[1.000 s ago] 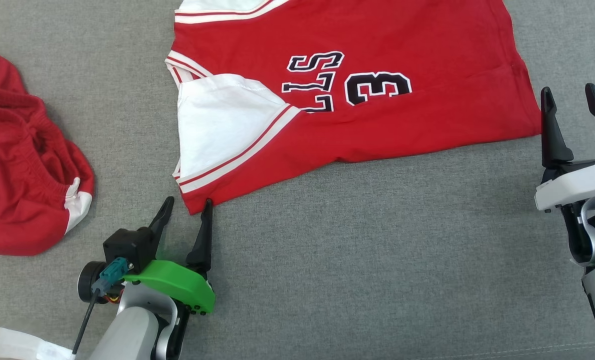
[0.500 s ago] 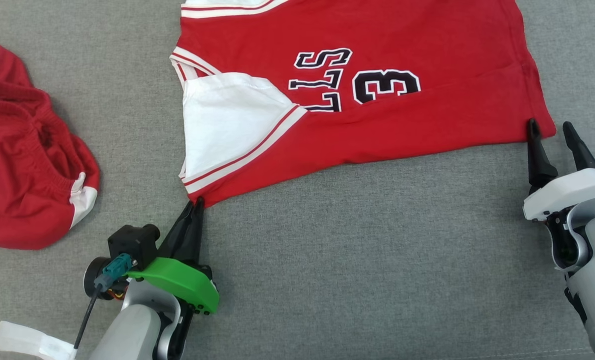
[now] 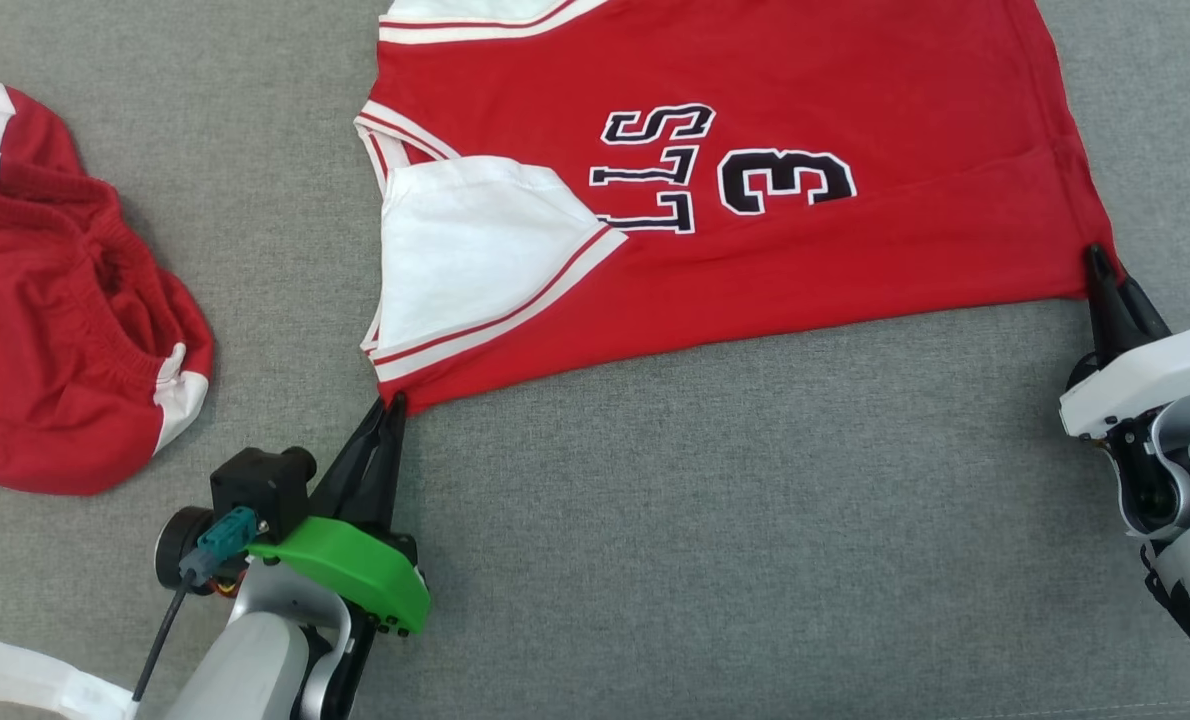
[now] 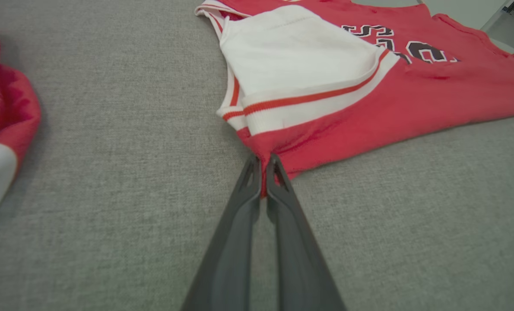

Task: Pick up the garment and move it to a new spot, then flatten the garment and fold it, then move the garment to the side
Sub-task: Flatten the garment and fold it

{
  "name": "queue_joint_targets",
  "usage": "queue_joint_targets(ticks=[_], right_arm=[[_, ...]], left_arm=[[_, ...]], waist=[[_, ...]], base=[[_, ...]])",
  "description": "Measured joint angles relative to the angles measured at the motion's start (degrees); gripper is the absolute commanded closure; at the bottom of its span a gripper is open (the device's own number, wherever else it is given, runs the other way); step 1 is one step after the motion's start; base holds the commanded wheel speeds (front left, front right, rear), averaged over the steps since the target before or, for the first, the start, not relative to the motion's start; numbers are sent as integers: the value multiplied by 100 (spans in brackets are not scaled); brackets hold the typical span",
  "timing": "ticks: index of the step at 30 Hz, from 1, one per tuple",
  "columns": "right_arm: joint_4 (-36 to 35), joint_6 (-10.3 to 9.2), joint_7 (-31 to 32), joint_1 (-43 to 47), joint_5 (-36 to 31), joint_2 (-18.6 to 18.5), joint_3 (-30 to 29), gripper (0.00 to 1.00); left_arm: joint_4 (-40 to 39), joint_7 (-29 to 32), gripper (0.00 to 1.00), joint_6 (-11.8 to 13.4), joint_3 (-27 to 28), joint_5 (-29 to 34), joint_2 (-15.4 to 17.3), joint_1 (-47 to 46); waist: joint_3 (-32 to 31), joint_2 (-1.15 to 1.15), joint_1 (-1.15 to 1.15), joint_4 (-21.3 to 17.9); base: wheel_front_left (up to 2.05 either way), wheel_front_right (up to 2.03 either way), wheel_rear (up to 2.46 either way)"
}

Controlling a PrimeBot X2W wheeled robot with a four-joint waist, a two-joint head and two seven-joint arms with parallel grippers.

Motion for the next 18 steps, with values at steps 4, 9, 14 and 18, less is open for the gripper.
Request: queue_joint_targets(ticks=[4,9,14,18], right_arm=[[-257,0,-12,277,200,-151,137,100],[-636,0,-30,855,368,-391,249,100],[-1128,2,-31,1535,417,-584,97,100],[-1423,7,-32,2015,332,-601,-244,100]], left_arm=[[-358,179,100,77,-19,-14,132,308],[-850,405,100,209,-20,-43,380,810],[-1245,517,100,216,37,-336,504,1335],[-1402,566,100,199,-26,-372,591,1634]], waist=[[-104,0,0,-60],[-255,0,0,-102],[-334,0,0,-125],[-346,0,0,-150]], base=[[0,0,0],[0,0,0],[0,0,0],[0,0,0]])
